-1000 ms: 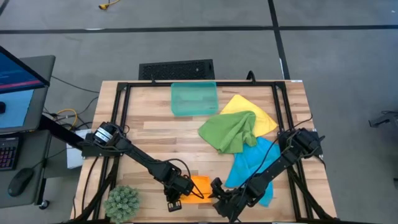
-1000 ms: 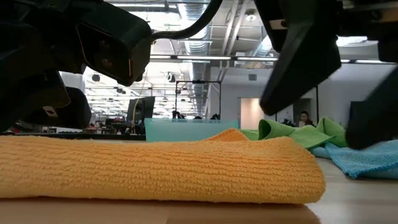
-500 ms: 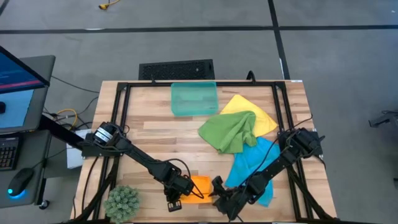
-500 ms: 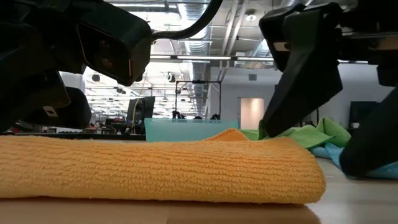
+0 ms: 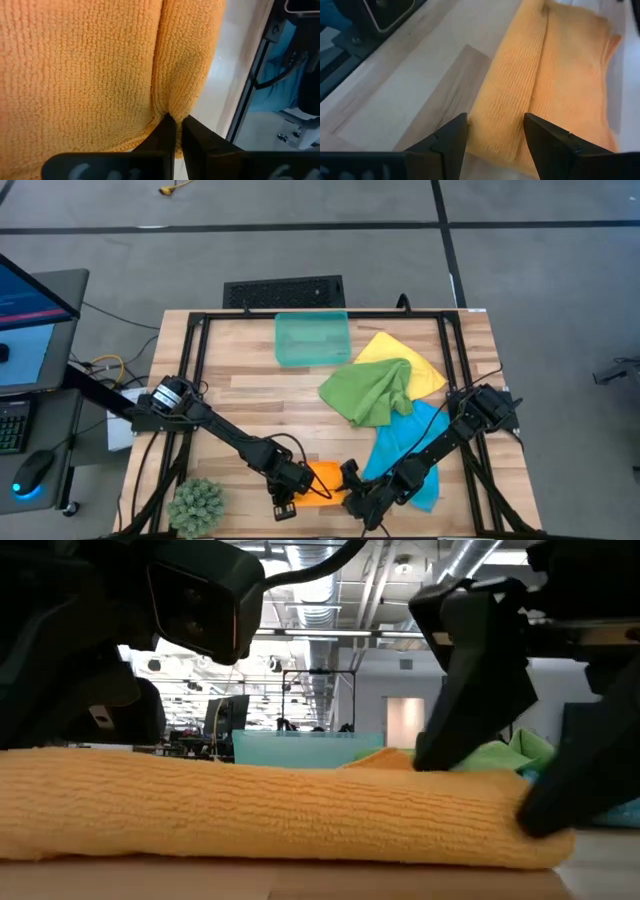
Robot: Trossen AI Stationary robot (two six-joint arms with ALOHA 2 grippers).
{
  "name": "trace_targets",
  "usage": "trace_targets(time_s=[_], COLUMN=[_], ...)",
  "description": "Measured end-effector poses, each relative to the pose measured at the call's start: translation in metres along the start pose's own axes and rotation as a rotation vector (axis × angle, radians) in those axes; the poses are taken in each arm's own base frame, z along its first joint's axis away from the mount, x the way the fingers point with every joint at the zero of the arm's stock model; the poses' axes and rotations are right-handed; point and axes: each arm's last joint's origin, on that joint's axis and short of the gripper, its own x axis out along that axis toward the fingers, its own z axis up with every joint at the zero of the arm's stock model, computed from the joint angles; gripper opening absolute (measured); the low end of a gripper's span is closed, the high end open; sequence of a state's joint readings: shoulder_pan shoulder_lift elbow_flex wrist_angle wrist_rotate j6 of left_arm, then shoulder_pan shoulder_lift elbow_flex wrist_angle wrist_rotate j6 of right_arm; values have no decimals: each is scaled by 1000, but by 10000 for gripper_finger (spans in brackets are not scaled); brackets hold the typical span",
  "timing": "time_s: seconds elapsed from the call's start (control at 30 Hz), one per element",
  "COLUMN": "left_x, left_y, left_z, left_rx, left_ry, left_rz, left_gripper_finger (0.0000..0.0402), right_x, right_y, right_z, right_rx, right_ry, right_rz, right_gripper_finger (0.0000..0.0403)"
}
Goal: Roll microfiber towels into tight, uniform cylinder then place into a basket
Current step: Fold the orange towel
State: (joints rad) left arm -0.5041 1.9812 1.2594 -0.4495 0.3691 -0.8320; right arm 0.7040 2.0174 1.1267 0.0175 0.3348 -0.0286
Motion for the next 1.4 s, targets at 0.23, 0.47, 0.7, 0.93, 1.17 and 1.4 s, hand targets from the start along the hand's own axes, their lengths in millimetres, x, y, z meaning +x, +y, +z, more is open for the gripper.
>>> trace_targets(time_s=[0.23, 0.47, 0.7, 0.93, 1.17, 1.4], left_x=[0, 0, 0, 0, 0, 0], left_y=[0, 1, 1, 1, 1, 1], left_z=[0, 0, 0, 0, -1, -1], left_rx=[18, 17, 15, 15, 10, 1], left_ry=[-13, -10, -5, -2, 0, 4], left_rz=[13, 15, 15, 12, 14, 15], left_gripper_finger=[6, 6, 6, 6, 6, 6], right_x=[0, -4, -11, -8, 16, 12], right_y=[1, 0, 0, 7, 2, 1], right_z=[-2, 10, 29, 21, 8, 9], right_rx=[13, -26, -5, 17, 69, 101], right_ry=[22, -18, -4, 50, 97, 114], right_rz=[19, 18, 28, 80, 72, 60], right_gripper_finger=[219, 219, 219, 219, 219, 219])
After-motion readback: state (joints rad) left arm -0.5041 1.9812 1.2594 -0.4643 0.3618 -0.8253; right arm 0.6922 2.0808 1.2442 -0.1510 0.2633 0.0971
